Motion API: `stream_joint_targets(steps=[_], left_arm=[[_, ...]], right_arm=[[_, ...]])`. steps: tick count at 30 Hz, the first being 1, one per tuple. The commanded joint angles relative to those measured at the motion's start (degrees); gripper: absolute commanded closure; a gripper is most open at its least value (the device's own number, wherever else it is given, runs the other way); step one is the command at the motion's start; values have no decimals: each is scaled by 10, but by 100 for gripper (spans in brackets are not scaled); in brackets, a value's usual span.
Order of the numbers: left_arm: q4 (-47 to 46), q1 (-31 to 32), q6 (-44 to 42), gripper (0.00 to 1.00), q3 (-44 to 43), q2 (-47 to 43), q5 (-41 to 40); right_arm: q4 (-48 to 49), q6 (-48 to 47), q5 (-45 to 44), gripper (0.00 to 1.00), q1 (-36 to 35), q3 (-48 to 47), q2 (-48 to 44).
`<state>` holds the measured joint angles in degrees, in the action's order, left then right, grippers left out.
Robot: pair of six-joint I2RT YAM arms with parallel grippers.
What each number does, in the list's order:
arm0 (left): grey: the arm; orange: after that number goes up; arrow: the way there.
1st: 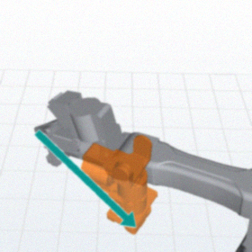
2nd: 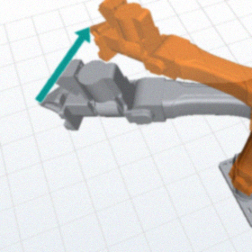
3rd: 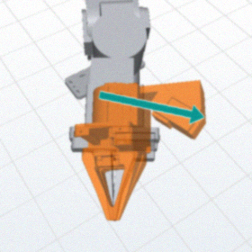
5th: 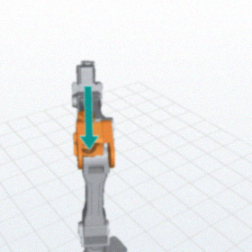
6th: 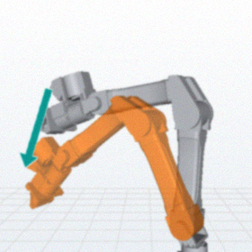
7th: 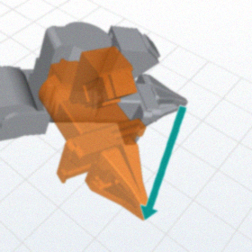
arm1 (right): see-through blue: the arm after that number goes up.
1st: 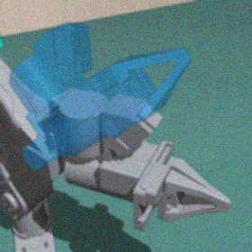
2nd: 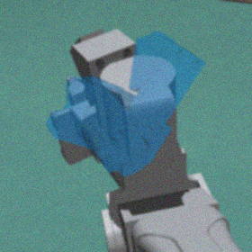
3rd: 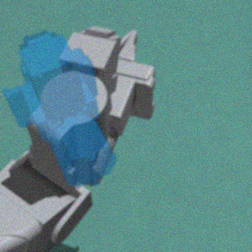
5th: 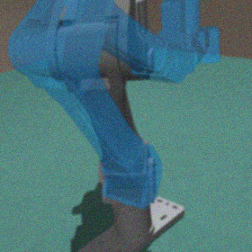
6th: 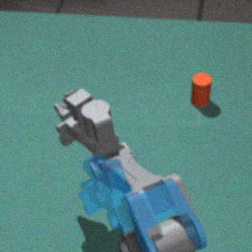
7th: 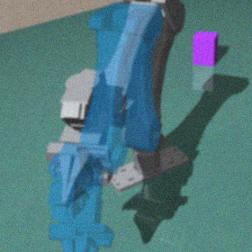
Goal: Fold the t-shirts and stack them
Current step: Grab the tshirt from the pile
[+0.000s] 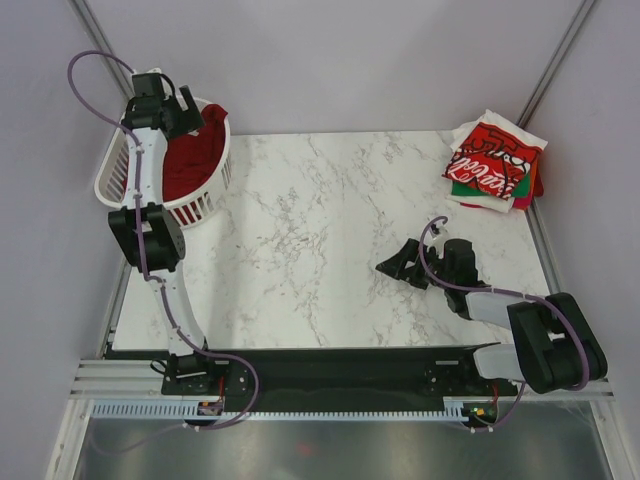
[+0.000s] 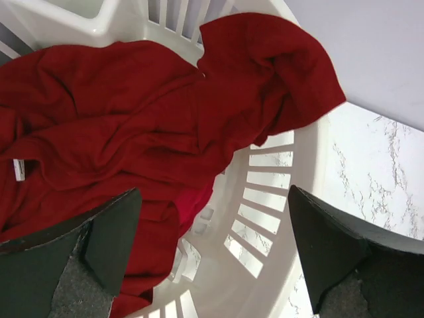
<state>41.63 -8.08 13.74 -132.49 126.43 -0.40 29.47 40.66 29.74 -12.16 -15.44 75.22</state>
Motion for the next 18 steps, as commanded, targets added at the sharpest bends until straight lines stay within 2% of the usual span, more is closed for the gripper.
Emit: stream_joint_targets(steps=[1, 7, 11, 18], left_arm=[[-45, -9, 17, 0, -33, 14, 103], [-113, -10, 15, 0, -35, 80, 152], [-137, -12, 41, 0, -41, 120, 127], [-207, -16, 67, 0, -50, 177, 153]], right_arm=[[14, -10, 15, 2, -3, -20, 6], [14, -10, 16, 2, -2, -22, 16], [12, -10, 18, 2, -1, -27, 25], [11, -11, 20, 2, -2, -31, 36]])
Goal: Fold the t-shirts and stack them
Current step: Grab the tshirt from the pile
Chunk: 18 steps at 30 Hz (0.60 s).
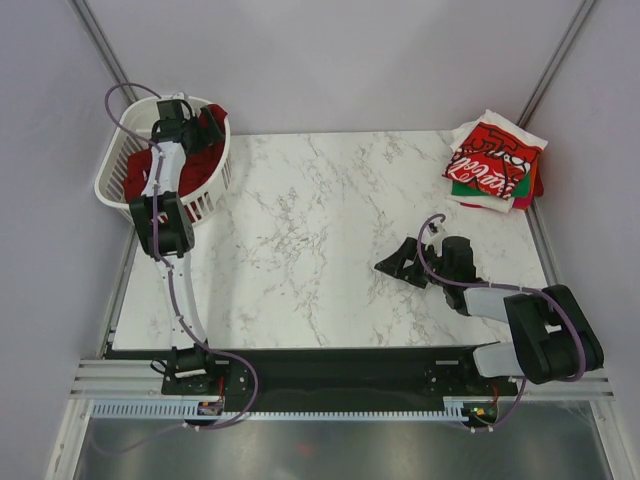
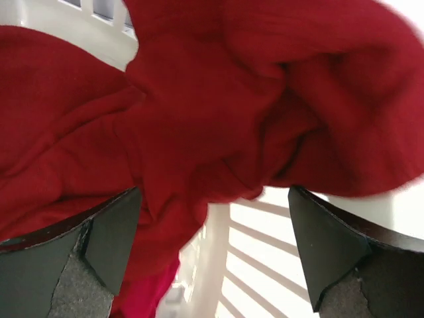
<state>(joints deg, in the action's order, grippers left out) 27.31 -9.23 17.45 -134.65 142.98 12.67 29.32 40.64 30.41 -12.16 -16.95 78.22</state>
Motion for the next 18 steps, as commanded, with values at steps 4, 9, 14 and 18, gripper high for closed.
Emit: stream_joint_targets(steps=[4, 9, 14, 18], left_arm=[[-84, -5, 30, 3, -38, 34, 25], [-109, -6, 33, 39, -47, 54, 10], [-116, -7, 38, 98, -63, 54, -9], [-117, 5, 35, 98, -50, -32, -50]], right_arm=[[11, -11, 15, 2, -2, -21, 17], [8, -11, 16, 2, -1, -26, 24], [3, -12, 15, 2, -2, -31, 30], [3, -11, 16, 2, -2, -34, 36]])
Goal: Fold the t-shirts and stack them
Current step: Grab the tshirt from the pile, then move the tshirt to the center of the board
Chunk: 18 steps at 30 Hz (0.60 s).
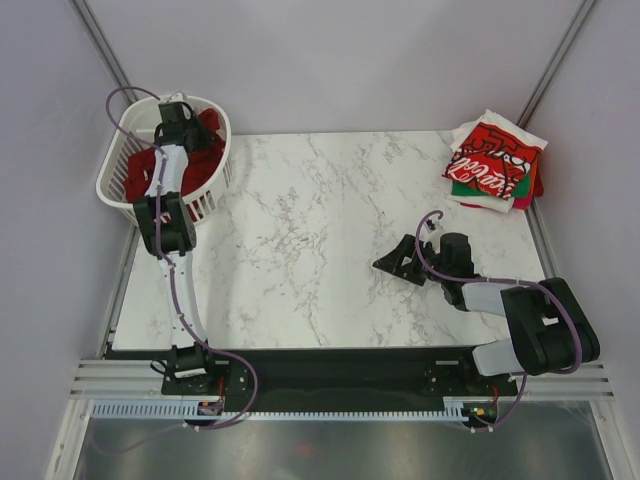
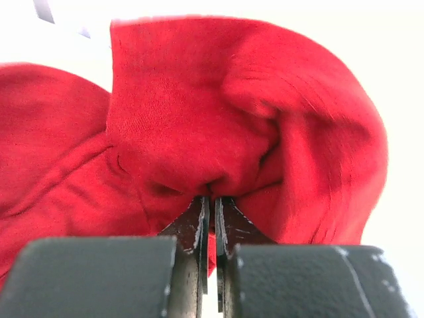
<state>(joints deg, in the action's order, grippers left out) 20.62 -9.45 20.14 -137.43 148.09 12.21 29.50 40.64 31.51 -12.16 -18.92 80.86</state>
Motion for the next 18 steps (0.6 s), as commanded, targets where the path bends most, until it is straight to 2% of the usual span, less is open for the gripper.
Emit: stream_joint_targets(steps=[1, 4, 9, 11, 14, 15, 17, 18], left_arm=[[-50, 15, -4, 98, -24, -111, -65], [-59, 43, -51, 98, -48, -200, -114], [-66, 87, -86, 98, -85, -351, -76], [-64, 143, -121, 98, -77, -400, -56], [-64, 215, -171, 98, -27, -494, -53], [-64, 230, -173, 98, 11, -518, -53], [-64, 252, -147, 98, 79, -583, -39], [-59, 255, -129, 97, 110, -604, -39]], right_arm=[[1, -12, 5, 2, -2, -14, 9], [3, -11, 6, 2, -2, -13, 7], [5, -11, 4, 2, -2, -9, -1], [3, -11, 0, 2, -2, -8, -4], [-1, -14, -9, 2, -2, 1, -32], [-19, -15, -27, 2, -1, 7, -66], [-51, -22, -50, 2, -2, 10, -118], [-109, -30, -87, 2, -2, 0, -185]])
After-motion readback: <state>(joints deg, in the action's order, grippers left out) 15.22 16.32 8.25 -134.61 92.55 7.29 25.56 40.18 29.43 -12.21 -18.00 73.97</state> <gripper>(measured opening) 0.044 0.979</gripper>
